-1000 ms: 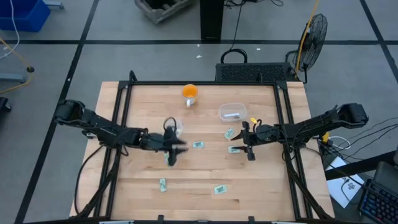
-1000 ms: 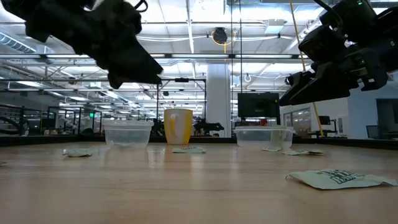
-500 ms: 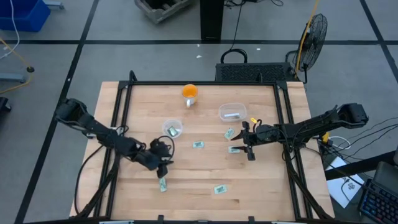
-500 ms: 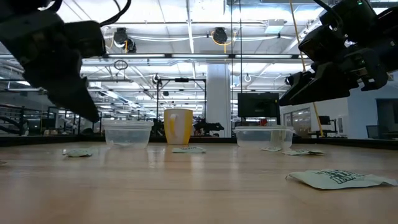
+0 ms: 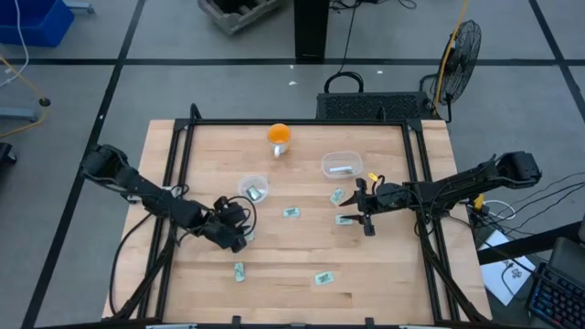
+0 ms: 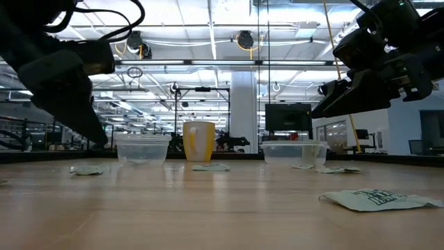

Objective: Pick and place Stevia / Truvia into bins
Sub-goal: Put the white stevia packet into the left transparent container

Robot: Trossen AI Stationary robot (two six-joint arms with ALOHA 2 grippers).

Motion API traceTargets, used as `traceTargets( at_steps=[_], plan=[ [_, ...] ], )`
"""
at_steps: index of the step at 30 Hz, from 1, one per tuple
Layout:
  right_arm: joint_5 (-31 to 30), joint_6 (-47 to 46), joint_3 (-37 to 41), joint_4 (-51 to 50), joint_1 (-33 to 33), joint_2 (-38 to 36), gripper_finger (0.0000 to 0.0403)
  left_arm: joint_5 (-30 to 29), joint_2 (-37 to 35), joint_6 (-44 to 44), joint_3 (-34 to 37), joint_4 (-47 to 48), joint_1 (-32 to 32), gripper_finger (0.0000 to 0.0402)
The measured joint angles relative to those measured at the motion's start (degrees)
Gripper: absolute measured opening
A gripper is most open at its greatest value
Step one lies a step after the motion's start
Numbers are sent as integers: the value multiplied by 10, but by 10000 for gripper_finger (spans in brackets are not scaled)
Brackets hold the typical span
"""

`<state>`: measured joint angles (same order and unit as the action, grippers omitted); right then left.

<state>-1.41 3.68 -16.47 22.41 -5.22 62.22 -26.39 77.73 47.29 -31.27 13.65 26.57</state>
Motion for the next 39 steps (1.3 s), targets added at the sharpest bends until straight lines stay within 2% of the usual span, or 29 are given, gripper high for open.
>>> traceTargets(
  at_steps=[7, 14, 32, 39],
  plan=[
    [0, 0, 0, 0, 0, 0, 171, 3, 0, 8, 12, -9, 0, 157],
    [0, 0, 0, 0, 0, 0, 171, 6, 0, 74, 85, -97, 0, 157],
    [0, 1, 0, 0, 0, 0, 171, 8, 1, -8, 143, -258, -9, 157],
    [0, 2, 0, 0, 0, 0, 171, 9, 1, -21, 143, -263, -9, 157]
  ],
)
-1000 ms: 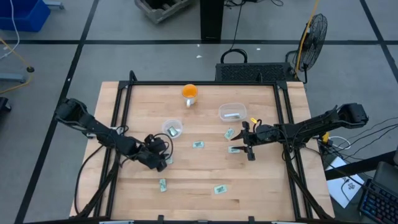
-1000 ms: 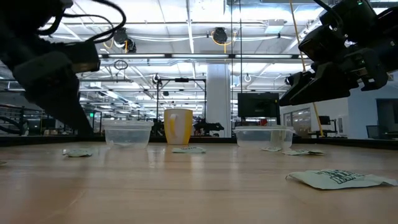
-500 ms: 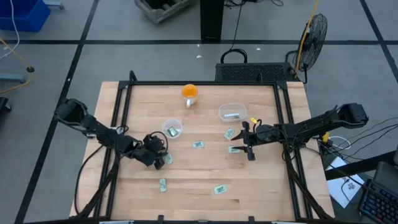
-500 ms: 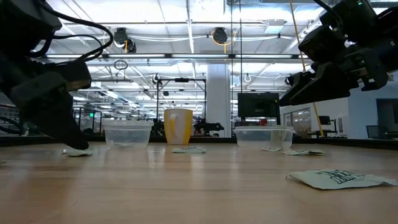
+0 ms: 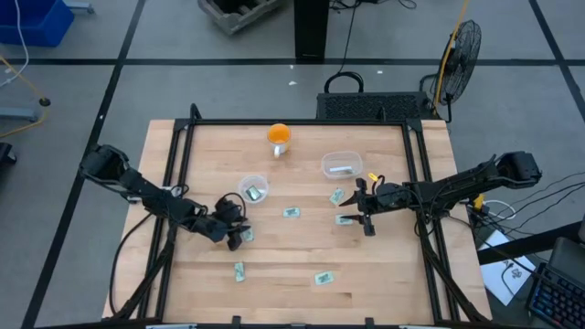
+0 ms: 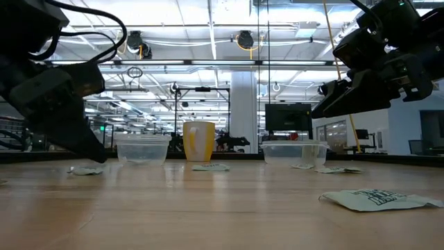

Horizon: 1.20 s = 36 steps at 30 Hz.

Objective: Pick and place Stevia / Truvia into bins
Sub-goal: Put the white stevia packet into the left transparent container

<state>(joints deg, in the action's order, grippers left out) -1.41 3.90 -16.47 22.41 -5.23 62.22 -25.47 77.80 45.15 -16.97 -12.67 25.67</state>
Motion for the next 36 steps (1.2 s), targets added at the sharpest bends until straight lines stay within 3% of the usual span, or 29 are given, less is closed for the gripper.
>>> traceTargets(
  at_steps=[13, 26, 36],
  plan=[
    [0, 0, 0, 0, 0, 0, 171, 1, 2, 29, 0, 19, 0, 157],
    [0, 0, 0, 0, 0, 0, 171, -18, 83, 34, -1, -78, 11, 157],
    [0, -2, 0, -1, 0, 0, 171, -11, 91, 24, -1, -56, 21, 156]
  ],
)
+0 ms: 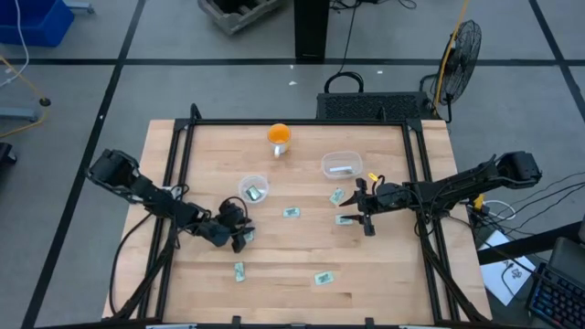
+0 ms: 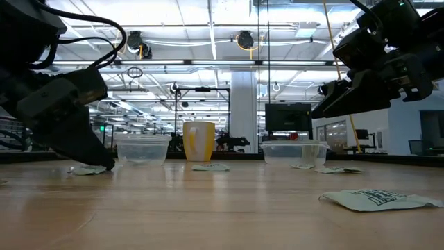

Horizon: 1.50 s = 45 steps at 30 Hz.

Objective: Pick and place Stevia / Truvia into bins
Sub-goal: Put the white stevia packet into the left transparent container

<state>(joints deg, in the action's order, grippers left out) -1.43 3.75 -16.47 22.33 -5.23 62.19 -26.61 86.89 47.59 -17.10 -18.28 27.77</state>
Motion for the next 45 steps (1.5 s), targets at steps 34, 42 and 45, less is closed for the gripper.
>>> traceTargets(
  at_steps=[34, 42, 45],
  plan=[
    [0, 1, 0, 1, 0, 0, 171, -38, -31, -47, -5, -21, 2, 3],
    [0, 2, 0, 2, 0, 0, 171, -118, -63, -173, -48, -28, 1, 2],
    [0, 4, 0, 2, 0, 0, 171, -174, -74, -249, -64, -29, -8, 2]
  ],
)
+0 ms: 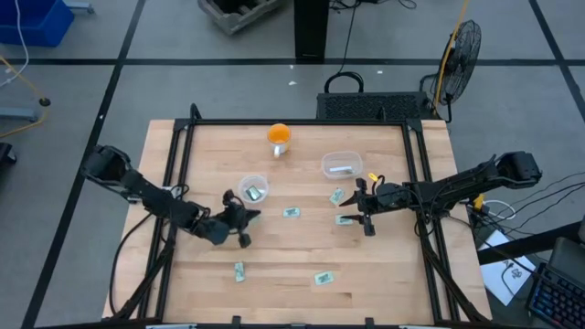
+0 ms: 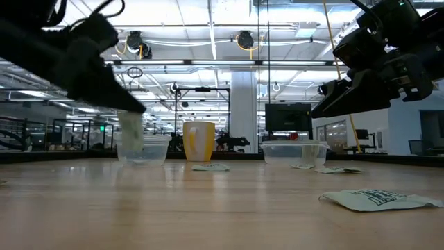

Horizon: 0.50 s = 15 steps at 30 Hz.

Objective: Pick and place Stevia / Truvia into bins
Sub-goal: Put the white stevia packet into the left transparent container

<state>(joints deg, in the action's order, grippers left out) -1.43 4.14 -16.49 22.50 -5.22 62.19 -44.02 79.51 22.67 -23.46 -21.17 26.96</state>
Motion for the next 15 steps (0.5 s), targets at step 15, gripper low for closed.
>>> traceTargets(
  at_steps=[15],
  plan=[
    [0, 2, 0, 0, 0, 0, 171, -41, -58, -80, -8, 80, -146, 4]
  ],
)
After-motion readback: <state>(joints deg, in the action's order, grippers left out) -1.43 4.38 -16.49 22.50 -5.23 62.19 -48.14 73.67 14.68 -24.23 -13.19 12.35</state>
